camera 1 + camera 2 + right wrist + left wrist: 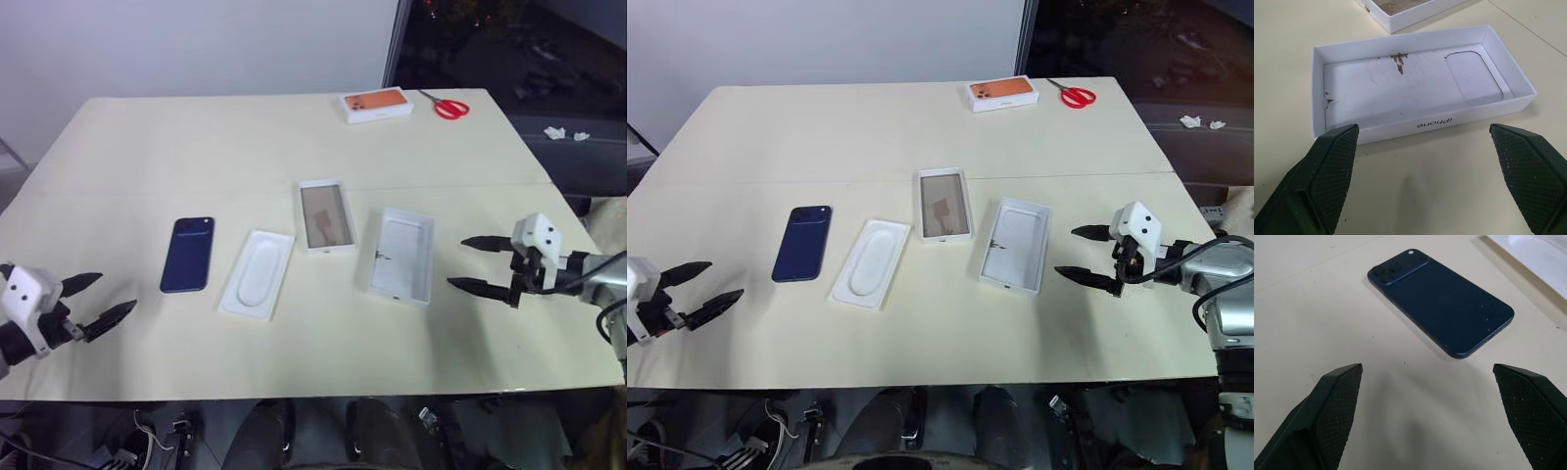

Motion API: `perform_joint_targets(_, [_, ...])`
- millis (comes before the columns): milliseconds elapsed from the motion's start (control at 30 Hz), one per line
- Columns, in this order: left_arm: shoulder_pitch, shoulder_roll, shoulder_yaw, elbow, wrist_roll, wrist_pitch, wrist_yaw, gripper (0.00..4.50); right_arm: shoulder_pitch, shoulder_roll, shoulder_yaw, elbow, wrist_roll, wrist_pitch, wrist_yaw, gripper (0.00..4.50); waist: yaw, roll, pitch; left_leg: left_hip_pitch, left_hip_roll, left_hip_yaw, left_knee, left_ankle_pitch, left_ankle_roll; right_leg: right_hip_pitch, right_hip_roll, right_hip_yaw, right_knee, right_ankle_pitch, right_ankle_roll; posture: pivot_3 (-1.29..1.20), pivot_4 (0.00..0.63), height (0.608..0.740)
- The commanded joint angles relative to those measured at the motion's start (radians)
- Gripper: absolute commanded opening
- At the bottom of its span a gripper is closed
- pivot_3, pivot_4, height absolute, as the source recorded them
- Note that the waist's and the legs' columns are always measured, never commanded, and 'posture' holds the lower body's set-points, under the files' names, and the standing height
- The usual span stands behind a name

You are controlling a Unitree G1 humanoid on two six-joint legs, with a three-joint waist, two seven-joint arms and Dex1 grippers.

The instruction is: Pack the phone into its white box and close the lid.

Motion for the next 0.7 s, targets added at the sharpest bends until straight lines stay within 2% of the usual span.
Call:
perform_joint_targets(33, [-0.006, 0.016, 0.043, 0.0, -0.004, -0.026, 0.005, 4.5, -0.009, -0.023, -0.024, -0.007, 0.005, -0.013, 0.007, 4.47, -0.001, 0.0, 0.0, 0.0, 0.0, 0.0, 0.0, 0.0, 0.0, 0.0, 0.0, 0.0, 0.0, 0.0, 0.0, 0.0, 0.15, 0.74])
perform_joint_targets(700, [-0.04, 0.008, 0.013, -0.055, -0.031, 0.045, 0.024, 4.5, -0.033, -0.011, -0.001, -0.027, 0.005, 0.011, -0.002, 4.47, 0.0, 0.0, 0.0, 0.0, 0.0, 0.0, 0.0, 0.0, 0.0, 0.0, 0.0, 0.0, 0.0, 0.0, 0.0, 0.0, 0.15, 0.74])
